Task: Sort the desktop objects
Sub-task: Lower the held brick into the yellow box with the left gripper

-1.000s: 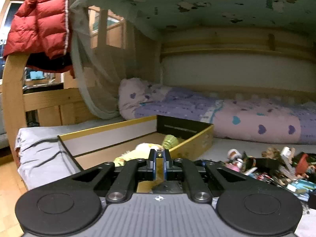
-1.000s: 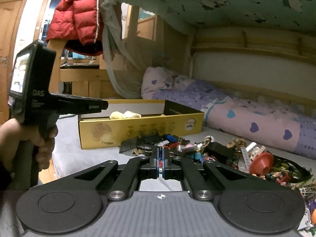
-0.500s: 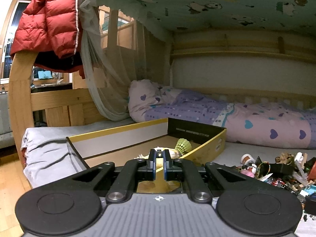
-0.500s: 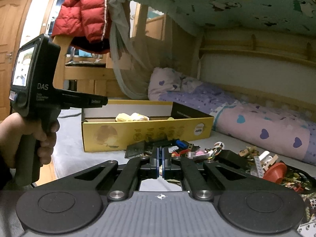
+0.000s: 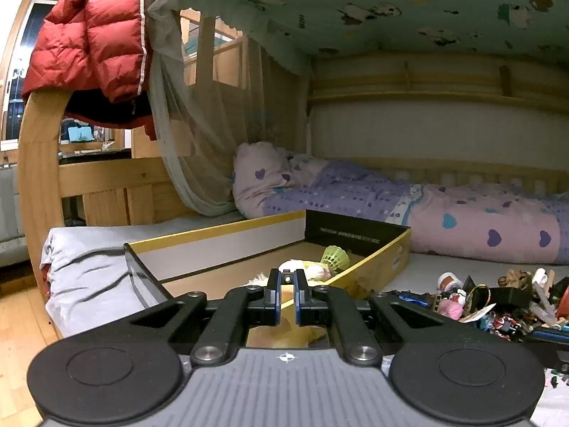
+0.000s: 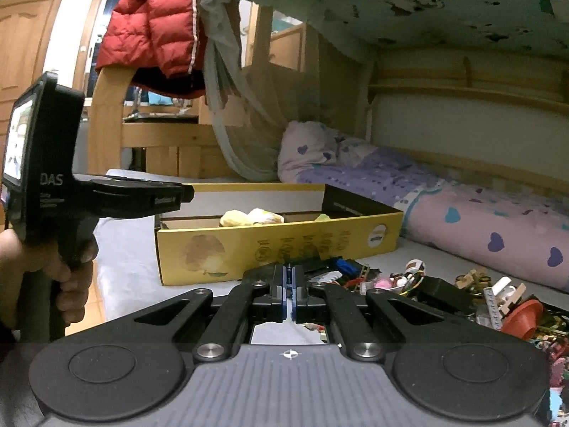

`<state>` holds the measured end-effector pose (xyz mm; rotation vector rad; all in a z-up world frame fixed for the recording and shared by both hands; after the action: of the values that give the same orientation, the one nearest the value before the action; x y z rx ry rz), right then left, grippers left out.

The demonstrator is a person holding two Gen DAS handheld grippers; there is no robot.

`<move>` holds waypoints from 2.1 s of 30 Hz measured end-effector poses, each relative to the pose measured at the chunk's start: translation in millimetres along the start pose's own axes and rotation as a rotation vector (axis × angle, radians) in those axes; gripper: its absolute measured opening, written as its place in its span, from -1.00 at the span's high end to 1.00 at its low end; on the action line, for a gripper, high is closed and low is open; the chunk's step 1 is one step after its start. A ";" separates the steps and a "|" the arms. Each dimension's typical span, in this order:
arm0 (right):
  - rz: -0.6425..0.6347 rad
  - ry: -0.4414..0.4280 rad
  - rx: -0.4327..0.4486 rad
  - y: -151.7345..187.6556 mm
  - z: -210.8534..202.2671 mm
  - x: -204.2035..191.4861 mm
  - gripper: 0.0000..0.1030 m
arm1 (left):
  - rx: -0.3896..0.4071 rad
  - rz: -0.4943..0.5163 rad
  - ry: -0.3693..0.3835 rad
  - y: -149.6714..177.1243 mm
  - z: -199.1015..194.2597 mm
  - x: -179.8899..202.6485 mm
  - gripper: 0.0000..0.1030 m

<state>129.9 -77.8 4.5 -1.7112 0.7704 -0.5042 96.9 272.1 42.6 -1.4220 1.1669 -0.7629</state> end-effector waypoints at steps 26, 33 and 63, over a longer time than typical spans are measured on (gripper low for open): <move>-0.015 -0.054 0.011 -8.7 48.9 -19.9 0.91 | 0.021 0.059 0.004 10.3 22.3 -8.7 0.87; -0.046 -0.077 0.045 -15.1 64.5 -31.8 0.91 | 0.063 0.125 -0.034 16.5 24.8 -16.1 0.86; -0.014 -0.297 -0.025 -48.5 186.2 -84.1 0.91 | -0.059 0.018 -0.157 29.9 82.1 -91.5 0.86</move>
<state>209.7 116.5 5.3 -1.7659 0.5523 -0.2420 136.9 387.9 10.8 -1.4905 1.0862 -0.5975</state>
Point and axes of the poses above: each gripper's, at about its wrist camera, not at the fingertips, and z roughly the way its jaws point, x to its right, y to its underside, the point moved 5 cm from there along z, roughly the way its jaws point, and after that the axes turned 6 degrees about z, right-handed, at the moved point
